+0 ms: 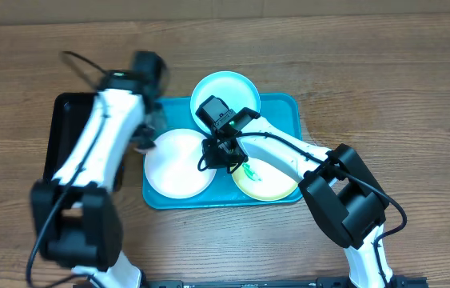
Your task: Clean dirty plates on tray and stack at the side
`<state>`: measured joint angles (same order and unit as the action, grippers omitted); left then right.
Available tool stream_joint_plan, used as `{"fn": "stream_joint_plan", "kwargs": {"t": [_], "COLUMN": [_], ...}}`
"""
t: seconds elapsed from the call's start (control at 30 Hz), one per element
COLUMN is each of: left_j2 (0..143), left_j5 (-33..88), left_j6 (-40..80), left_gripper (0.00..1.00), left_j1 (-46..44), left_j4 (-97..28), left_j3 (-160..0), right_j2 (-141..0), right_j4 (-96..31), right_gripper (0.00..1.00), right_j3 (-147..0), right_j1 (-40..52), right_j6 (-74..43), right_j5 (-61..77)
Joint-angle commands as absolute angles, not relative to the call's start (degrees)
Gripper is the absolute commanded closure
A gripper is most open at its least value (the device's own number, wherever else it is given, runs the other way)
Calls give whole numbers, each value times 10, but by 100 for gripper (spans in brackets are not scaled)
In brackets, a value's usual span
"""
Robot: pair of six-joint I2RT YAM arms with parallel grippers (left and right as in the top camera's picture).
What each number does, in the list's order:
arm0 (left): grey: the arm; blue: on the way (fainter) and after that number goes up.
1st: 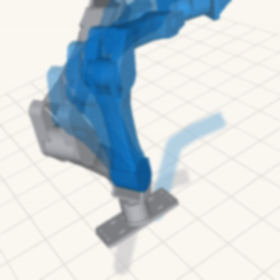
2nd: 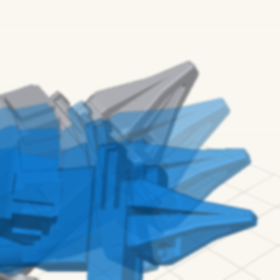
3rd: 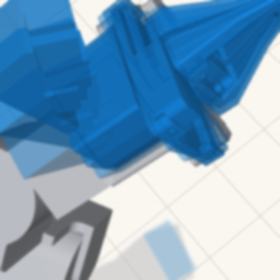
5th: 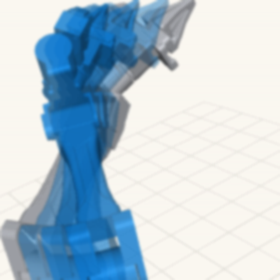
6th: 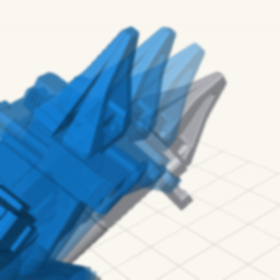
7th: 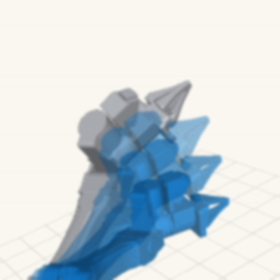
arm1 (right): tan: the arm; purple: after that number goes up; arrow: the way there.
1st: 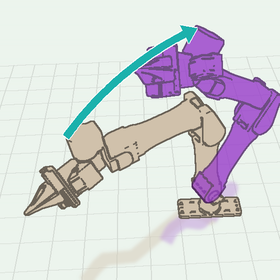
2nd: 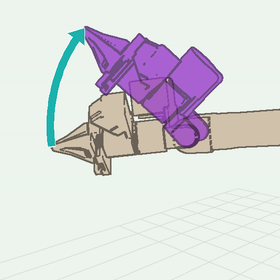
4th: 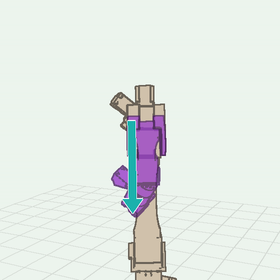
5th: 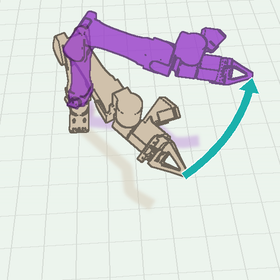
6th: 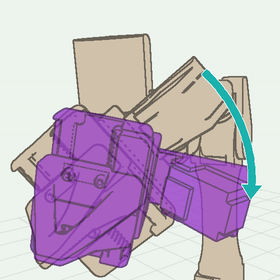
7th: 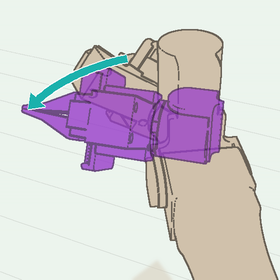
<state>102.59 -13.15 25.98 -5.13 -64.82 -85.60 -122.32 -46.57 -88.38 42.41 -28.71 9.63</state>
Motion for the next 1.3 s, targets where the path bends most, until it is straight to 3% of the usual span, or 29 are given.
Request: {"fn": "stream_joint_plan", "kwargs": {"t": [0.0, 0.13, 0.3, 0.43, 0.63, 0.7, 0.77, 0.8, 1.0, 1.27], "left_j2": [983, 999, 1056, 1103, 1146, 1152, 1155, 1155, 1155, 1137], "left_j5": [-150, -120, 21, 108, 117, 116, 115, 114, 115, 121], "left_j6": [250, 251, 223, 192, 192, 192, 192, 192, 193, 192], "left_gripper": [96, 96, 96, 96, 96, 88, 62, 57, 55, 60], "left_j1": [34, 128, 214, 236, 233, 233, 233, 233, 235, 262], "left_j4": [-636, -611, -586, -575, -563, -563, -563, -562, -564, -688], "left_j3": [-874, -869, -865, -865, -865, -865, -865, -865, -875, -1020], "right_j2": [-1225, -1225, -1225, -1225, -1225, -1225, -1225, -1225, -1225, -1221], "right_j4": [-466, -465, -463, -463, -462, -461, -461, -461, -463, -465], "right_gripper": [93, 93, 93, 93, 93, 93, 93, 93, 95, 96], "right_j3": [-881, -881, -881, -881, -881, -881, -881, -881, -881, -902], "right_j1": [425, 425, 425, 425, 425, 425, 425, 425, 425, 430], "right_j6": [-285, -285, -285, -285, -285, -285, -285, -285, -285, -248], "right_j5": [94, 94, 95, 95, 94, 94, 94, 94, 94, 95]}}
